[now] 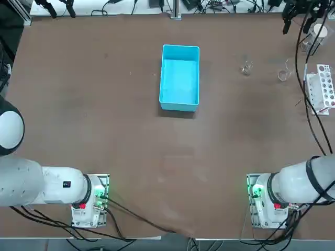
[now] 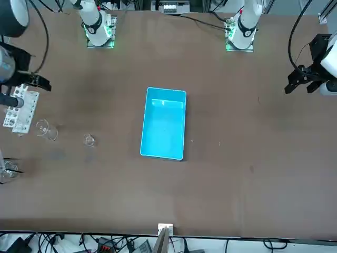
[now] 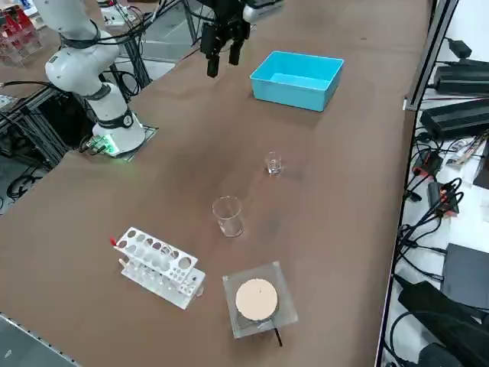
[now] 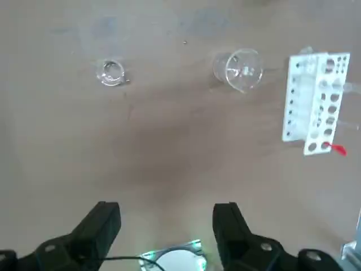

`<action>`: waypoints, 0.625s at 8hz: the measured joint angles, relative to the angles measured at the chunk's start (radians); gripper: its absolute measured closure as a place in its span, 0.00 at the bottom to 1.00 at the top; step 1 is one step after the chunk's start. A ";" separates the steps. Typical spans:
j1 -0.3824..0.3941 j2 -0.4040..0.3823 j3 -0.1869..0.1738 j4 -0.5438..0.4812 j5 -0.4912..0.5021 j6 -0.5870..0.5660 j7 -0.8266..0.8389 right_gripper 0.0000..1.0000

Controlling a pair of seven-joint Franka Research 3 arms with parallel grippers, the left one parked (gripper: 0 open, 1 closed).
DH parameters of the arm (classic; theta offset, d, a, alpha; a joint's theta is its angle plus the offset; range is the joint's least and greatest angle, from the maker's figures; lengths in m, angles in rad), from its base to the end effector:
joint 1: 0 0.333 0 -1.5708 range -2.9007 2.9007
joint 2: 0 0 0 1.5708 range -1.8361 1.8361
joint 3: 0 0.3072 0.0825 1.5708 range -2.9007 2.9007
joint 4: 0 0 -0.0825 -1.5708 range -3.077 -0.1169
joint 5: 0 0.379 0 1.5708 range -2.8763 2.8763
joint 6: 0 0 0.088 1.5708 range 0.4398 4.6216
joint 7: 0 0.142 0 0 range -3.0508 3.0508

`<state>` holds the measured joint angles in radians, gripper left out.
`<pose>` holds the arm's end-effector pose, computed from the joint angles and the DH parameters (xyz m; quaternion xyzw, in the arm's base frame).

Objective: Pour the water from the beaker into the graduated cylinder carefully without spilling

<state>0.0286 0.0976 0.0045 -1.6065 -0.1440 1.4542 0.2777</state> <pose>0.5494 -0.0036 0.5043 0.9823 -0.1201 -0.1117 0.0901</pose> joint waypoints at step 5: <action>0.165 0.122 0.008 -0.001 -0.226 -0.012 0.341 0.00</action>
<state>0.1937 0.2194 0.0123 -1.6073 -0.3702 1.4423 0.6186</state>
